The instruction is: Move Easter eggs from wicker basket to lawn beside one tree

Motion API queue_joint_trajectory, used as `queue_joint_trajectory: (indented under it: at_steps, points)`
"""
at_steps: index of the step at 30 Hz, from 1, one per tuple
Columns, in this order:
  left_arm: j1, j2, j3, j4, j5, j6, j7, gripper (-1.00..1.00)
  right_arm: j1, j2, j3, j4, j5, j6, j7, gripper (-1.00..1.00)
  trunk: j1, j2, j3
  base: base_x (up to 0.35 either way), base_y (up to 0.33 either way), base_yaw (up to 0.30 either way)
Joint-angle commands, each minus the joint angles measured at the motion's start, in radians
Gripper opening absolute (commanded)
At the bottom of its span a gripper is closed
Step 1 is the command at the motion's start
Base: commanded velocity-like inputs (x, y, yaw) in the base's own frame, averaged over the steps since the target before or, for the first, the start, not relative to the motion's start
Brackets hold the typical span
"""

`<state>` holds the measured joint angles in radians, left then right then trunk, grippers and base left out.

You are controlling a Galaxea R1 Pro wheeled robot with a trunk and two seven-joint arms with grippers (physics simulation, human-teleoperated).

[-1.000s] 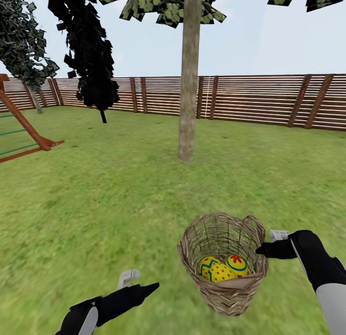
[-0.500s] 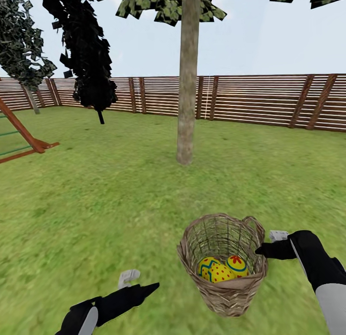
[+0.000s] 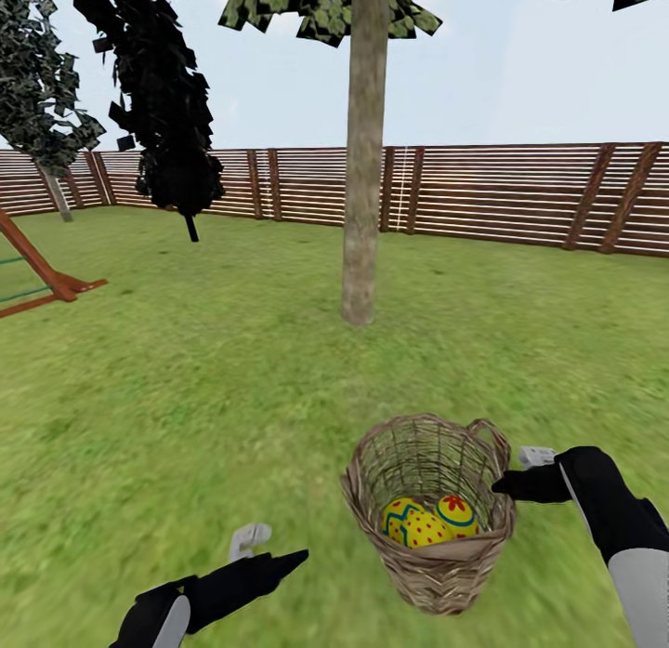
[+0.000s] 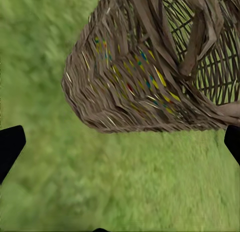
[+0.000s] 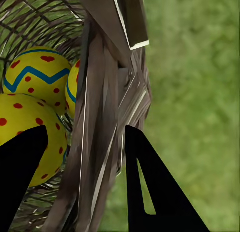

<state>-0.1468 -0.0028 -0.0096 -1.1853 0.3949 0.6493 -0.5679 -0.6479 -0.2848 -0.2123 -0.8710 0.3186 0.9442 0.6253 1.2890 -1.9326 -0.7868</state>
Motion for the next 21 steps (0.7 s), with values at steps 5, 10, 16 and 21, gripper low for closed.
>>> queue_joint_trajectory:
  at_steps: [5,10,16,21]
  points:
    - [0.0,0.0,0.0,0.0,0.005,0.007,0.0,1.0,-0.001,0.001,-0.002,0.0,-0.001,0.005,0.01,-1.0,0.0,0.0,-0.001,0.343,0.0,0.0]
    - [0.0,-0.001,0.0,0.0,0.005,0.007,0.0,1.0,-0.001,0.001,-0.003,-0.003,-0.001,0.005,0.01,-1.0,0.0,0.0,-0.001,0.343,0.0,0.0]
    - [0.0,0.0,0.0,0.0,0.005,0.007,0.0,1.0,-0.001,0.001,-0.002,-0.002,-0.001,0.004,0.01,-1.0,0.0,0.0,-0.001,0.343,-0.002,0.0]
    - [0.0,0.0,0.001,0.0,0.005,0.007,0.0,1.0,-0.001,0.001,-0.002,0.0,-0.001,0.004,0.009,-1.0,0.0,0.0,-0.001,0.343,-0.075,0.0]
